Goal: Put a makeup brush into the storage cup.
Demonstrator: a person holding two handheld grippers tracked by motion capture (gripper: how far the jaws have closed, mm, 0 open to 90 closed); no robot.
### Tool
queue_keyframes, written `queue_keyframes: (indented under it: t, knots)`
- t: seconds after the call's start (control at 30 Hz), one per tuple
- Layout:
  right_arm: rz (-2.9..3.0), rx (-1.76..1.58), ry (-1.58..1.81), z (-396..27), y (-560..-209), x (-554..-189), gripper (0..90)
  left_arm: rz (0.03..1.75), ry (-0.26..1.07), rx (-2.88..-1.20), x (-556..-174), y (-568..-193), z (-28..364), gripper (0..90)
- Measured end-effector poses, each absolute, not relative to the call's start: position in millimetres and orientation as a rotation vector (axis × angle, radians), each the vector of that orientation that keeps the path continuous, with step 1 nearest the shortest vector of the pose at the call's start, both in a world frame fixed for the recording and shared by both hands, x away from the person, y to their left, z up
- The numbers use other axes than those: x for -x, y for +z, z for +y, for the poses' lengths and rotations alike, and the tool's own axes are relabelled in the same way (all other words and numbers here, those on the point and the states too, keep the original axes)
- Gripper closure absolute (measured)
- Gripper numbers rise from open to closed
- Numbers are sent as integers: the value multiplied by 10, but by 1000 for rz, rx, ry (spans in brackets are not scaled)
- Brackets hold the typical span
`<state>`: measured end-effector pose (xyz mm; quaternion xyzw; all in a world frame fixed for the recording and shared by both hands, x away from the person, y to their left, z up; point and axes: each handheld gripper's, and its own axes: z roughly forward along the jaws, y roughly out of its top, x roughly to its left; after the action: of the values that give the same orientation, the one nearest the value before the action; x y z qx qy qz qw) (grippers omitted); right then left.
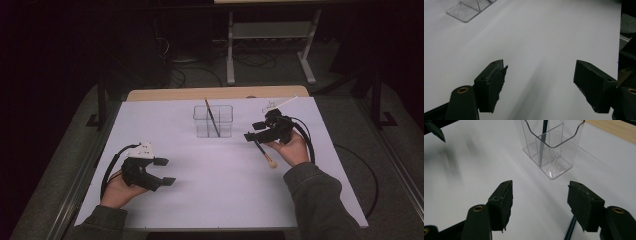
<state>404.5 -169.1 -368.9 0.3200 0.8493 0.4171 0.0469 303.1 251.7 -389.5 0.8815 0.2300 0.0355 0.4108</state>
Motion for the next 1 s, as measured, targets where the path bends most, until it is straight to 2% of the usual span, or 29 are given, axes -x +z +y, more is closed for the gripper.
queue_keyframes:
  t: [1.0]
  knots:
    - [2637,-1115,1163,-1856,-3849,-3903,343,589,107,-2211,-3014,-3883,2529,224]
